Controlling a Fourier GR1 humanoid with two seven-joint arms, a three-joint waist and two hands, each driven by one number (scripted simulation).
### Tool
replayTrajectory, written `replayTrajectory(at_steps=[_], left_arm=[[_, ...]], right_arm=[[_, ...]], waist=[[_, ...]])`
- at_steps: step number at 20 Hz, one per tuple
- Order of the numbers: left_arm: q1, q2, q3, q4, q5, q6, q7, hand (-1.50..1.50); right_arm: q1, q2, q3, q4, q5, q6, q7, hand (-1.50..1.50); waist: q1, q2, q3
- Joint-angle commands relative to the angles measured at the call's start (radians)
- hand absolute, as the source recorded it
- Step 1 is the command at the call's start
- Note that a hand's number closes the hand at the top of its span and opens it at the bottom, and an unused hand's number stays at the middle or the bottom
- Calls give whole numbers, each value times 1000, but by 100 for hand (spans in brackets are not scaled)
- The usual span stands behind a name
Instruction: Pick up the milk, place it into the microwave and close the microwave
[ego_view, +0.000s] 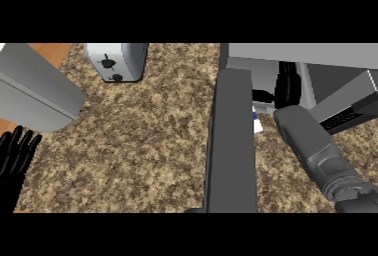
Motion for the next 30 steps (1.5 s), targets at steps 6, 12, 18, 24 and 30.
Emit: replayTrajectory(at_steps=[6,12,18,24,30], left_arm=[[61,-28,-20,-62,0,-11,-3,-150],[137,-35,-11,-56,-13,-42,-52,-150],[150,-50,-23,-116,-43,-13,-37,-150],[211,-77,-123,-175,-20,-109,9,-150],[204,-94,-174,-147,-29,-145,2,-150]], right_arm=[[41,0,-38,-21,-31,101,-57,-150],[147,12,-86,-76,-83,272,-199,-150],[214,62,-135,-90,-132,334,-275,-150],[226,134,-114,-120,-134,446,-251,-150],[406,155,-93,-199,-155,682,-375,-150]], waist=[[-15,-13,0],[-54,-28,-2],[-70,-33,-2],[-91,-45,-4],[-119,-52,-5]])
